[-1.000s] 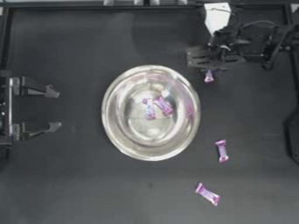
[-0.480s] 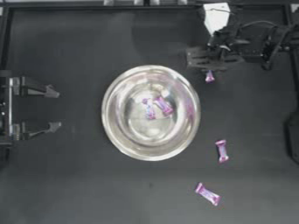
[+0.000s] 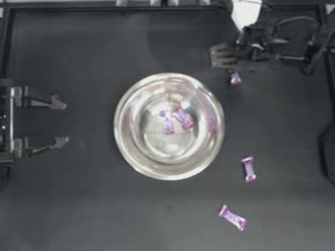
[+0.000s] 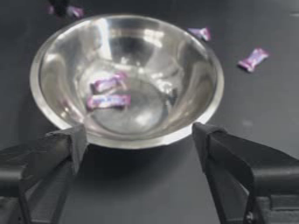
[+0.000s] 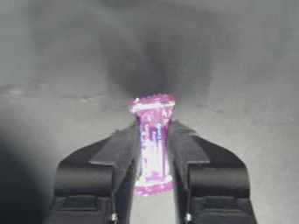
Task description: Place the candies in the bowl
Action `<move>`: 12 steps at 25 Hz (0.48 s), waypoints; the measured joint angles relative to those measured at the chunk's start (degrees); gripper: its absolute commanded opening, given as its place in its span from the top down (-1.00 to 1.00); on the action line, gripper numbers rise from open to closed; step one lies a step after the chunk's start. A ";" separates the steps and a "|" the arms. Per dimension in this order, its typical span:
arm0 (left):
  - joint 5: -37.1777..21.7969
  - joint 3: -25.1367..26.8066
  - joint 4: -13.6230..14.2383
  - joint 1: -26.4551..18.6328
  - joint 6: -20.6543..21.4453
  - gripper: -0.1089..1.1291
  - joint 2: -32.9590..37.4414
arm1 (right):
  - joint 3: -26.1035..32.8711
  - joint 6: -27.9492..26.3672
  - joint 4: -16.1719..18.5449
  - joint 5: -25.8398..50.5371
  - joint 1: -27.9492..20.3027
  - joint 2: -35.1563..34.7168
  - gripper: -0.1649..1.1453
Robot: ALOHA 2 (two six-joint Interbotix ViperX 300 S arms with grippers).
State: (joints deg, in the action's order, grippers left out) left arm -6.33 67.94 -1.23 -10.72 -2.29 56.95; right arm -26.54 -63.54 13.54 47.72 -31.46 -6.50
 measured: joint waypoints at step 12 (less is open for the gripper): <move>0.00 -0.09 -0.09 0.00 0.00 -0.81 0.00 | 4.75 0.79 1.05 0.62 8.26 7.82 -0.10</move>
State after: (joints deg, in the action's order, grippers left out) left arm -6.33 67.85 -1.32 -10.72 -2.29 56.95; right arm -21.80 -62.75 14.59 48.34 -23.20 1.32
